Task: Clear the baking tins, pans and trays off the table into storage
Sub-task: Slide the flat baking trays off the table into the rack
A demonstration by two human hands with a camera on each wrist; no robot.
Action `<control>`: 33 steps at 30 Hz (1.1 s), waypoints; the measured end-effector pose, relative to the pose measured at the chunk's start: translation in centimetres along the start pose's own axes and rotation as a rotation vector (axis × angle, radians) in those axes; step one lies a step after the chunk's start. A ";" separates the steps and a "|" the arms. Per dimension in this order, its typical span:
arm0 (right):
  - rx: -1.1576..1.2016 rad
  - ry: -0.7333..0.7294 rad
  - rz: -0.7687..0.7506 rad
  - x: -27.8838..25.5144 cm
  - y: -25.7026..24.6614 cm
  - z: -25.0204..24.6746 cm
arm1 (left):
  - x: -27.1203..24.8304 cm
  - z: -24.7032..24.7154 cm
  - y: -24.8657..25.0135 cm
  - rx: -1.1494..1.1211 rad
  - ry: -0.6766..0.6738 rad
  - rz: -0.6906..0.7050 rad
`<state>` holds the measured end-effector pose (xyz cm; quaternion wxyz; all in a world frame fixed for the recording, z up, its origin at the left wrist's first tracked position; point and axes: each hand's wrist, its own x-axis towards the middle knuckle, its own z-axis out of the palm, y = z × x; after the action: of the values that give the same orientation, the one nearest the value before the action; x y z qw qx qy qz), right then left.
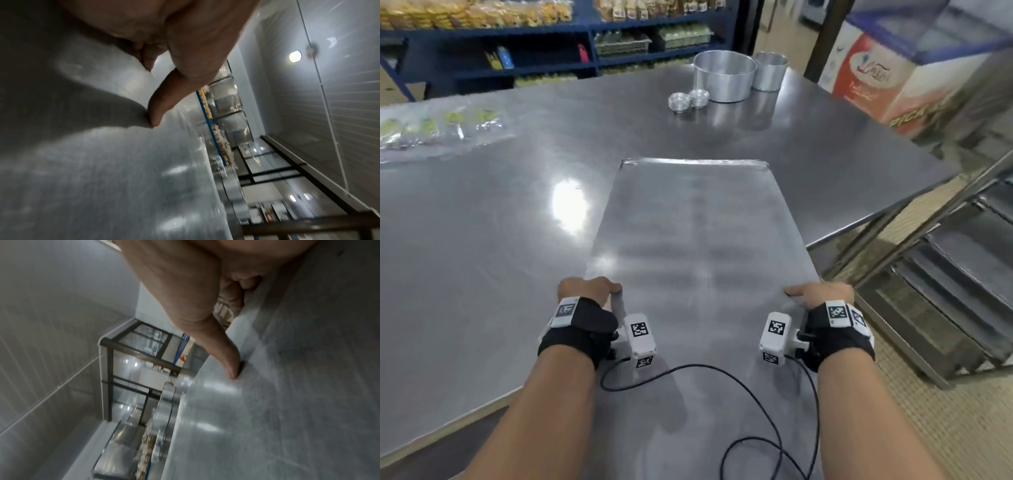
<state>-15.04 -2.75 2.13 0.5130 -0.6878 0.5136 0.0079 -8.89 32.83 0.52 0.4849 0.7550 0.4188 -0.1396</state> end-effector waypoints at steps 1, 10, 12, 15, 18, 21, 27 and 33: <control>0.023 0.028 0.011 0.4 0.1 -1.5 | -0.7 1.3 1.2 0.031 -0.019 0.046; 0.157 0.340 0.084 3.7 0.5 -15.5 | -9.0 14.5 10.3 0.263 -0.238 0.442; 0.189 0.415 0.085 4.1 0.7 -18.7 | -10.8 17.8 12.0 0.299 -0.306 0.494; 0.235 0.489 0.094 4.3 1.2 -23.1 | -13.4 22.3 14.5 0.360 -0.340 0.515; 0.291 0.542 0.134 4.2 2.1 -26.7 | -17.6 25.5 16.1 0.320 -0.423 0.530; 0.328 0.596 0.178 3.9 3.0 -29.9 | -20.9 28.7 16.9 0.339 -0.509 0.571; 0.477 0.702 0.206 2.9 4.7 -34.9 | -27.1 32.4 18.0 0.324 -0.562 0.658; 0.528 0.765 0.217 2.2 5.5 -38.9 | -31.9 36.3 19.6 0.337 -0.668 0.750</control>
<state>-38.02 -31.81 15.50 0.4405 -0.4301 0.7188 -0.3230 -6.21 -17.34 14.43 0.4806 0.8348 -0.0855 -0.2547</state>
